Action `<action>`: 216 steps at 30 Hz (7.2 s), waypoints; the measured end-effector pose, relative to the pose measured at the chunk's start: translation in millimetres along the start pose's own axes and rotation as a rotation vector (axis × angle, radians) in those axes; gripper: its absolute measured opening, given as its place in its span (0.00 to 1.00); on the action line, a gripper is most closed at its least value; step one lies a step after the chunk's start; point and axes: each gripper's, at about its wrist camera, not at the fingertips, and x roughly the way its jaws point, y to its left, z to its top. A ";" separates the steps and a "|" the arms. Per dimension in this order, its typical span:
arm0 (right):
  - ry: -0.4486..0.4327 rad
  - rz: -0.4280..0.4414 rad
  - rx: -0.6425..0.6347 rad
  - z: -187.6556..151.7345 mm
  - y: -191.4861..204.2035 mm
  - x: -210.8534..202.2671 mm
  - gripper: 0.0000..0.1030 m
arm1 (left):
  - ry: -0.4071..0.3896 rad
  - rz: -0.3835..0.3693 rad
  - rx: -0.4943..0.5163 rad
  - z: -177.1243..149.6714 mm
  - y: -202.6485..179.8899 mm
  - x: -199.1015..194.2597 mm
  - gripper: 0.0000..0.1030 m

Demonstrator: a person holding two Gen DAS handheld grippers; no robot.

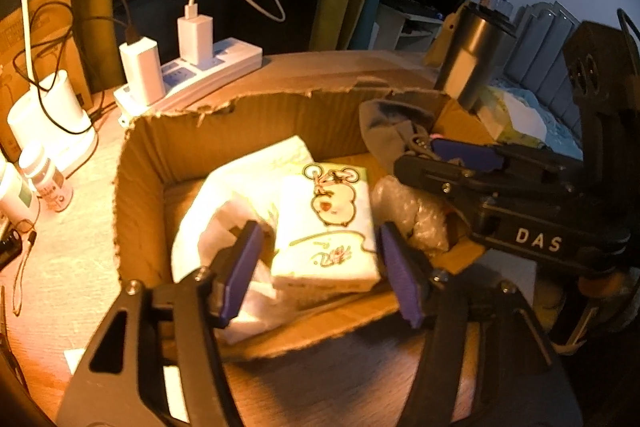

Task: Organize soft objects
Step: 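Open both tools to drop the glove and tissue pack, then withdraw, then move the right tool down to the brown fuzzy bear and grasp it, then grasp the white paper towel with the left tool while the right tool holds the bear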

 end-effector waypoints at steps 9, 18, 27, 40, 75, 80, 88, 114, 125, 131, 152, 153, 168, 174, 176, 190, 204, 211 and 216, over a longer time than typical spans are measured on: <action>-0.021 -0.017 0.017 -1.0 -0.2 -13.9 0.65 | -0.035 0.044 0.004 -0.8 -0.9 -16.1 0.72; -0.044 -0.030 0.019 -6.0 2.3 -31.4 0.65 | -0.071 0.038 -0.003 -4.0 -2.2 -35.7 0.84; -0.068 -0.043 0.011 -10.3 12.8 -49.9 0.65 | -0.100 0.037 0.001 -11.2 -6.1 -56.7 0.84; -0.102 -0.065 0.003 -25.1 28.5 -82.6 0.65 | -0.147 0.030 0.012 -28.6 -14.9 -90.9 0.84; -0.120 -0.080 -0.039 -87.0 94.6 -128.6 0.65 | -0.186 0.022 -0.001 -110.3 -9.0 -151.9 0.84; -0.115 -0.077 -0.043 -103.6 104.6 -132.1 0.65 | -0.179 0.022 -0.007 -125.9 -7.4 -155.5 0.84; -0.087 -0.070 -0.049 -126.1 116.0 -127.4 0.65 | -0.160 0.022 -0.021 -147.6 -1.8 -154.2 0.84; 0.031 -0.049 -0.080 -161.1 144.6 -80.3 0.68 | -0.121 0.074 -0.101 -181.8 37.2 -141.7 0.84; 0.069 -0.065 -0.046 -167.2 133.3 -70.9 0.68 | -0.110 0.071 -0.096 -181.1 35.8 -137.6 0.84; 0.064 -0.044 -0.047 -167.2 134.5 -73.0 0.66 | -0.111 0.070 -0.091 -181.2 33.5 -137.8 0.84; 0.026 -0.028 -0.090 -159.0 141.4 -81.6 0.40 | -0.118 0.075 -0.077 -170.3 31.0 -139.6 0.84; 0.023 -0.028 -0.090 -158.2 141.3 -82.2 0.40 | -0.118 0.075 -0.075 -168.8 30.5 -139.8 0.84; -0.013 -0.005 -0.085 -133.0 130.8 -84.8 0.40 | -0.134 0.102 -0.042 -131.4 26.3 -135.8 0.84; -0.019 0.004 -0.068 -118.3 116.7 -78.9 0.40 | -0.117 0.127 -0.040 -111.0 31.4 -119.5 0.84; -0.017 0.007 -0.062 -114.0 112.0 -74.8 0.40 | -0.109 0.134 -0.038 -105.5 33.5 -112.0 0.84; 0.017 0.007 -0.021 -87.9 77.7 -41.4 0.40 | 0.026 0.179 -0.103 -94.9 70.2 -53.3 0.84; 0.035 0.019 -0.025 -82.8 78.6 -27.0 0.40 | 0.034 0.268 -0.036 -96.7 63.1 -43.9 0.63; 0.017 0.016 -0.023 -85.3 79.2 -37.0 0.40 | 0.025 0.237 0.021 -100.2 52.2 -47.1 0.17; 0.000 0.011 -0.021 -88.3 77.5 -48.5 0.40 | 0.025 0.197 0.029 -107.6 45.4 -52.5 0.10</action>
